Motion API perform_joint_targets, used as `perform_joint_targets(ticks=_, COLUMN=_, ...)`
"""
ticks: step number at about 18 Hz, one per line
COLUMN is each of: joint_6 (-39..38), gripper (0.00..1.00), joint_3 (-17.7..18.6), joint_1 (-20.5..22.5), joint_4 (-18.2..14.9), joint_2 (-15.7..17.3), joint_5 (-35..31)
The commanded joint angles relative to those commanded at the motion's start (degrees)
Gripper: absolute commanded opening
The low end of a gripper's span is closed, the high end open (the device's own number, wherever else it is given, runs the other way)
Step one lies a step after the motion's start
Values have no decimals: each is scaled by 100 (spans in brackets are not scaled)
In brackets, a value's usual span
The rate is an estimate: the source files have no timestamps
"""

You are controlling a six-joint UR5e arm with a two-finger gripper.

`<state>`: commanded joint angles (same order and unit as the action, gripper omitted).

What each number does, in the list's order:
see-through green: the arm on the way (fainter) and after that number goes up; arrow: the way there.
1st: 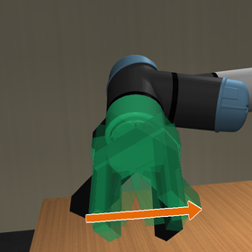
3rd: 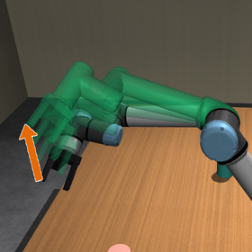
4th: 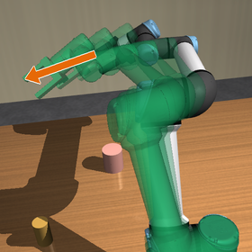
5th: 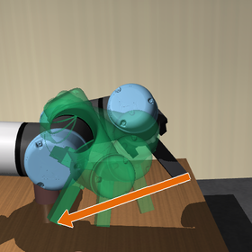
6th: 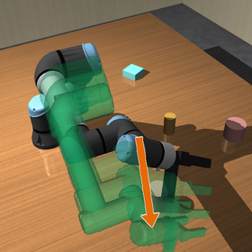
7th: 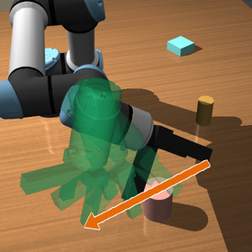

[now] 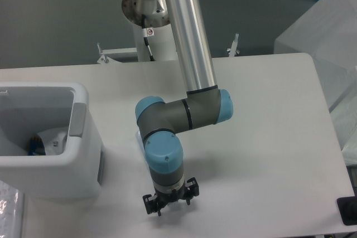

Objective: Place the trash in the trash can

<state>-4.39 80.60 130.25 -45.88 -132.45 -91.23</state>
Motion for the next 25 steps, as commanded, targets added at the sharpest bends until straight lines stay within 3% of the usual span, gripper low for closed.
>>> perform_joint_targets(ticks=6, joint_6=-97, gripper=67, joint_3=0, joint_1=0, joint_4=0, joint_2=0, joint_5=-53)
perform_joint_targets(ticks=16, joint_6=-114, gripper=65, joint_3=62, joint_1=-97, joint_4=0, joint_2=17, joint_5=-106)
perform_joint_targets(ticks=25, joint_6=-114, gripper=51, joint_3=53, joint_1=-97, joint_4=-9, joint_2=35, joint_5=-114)
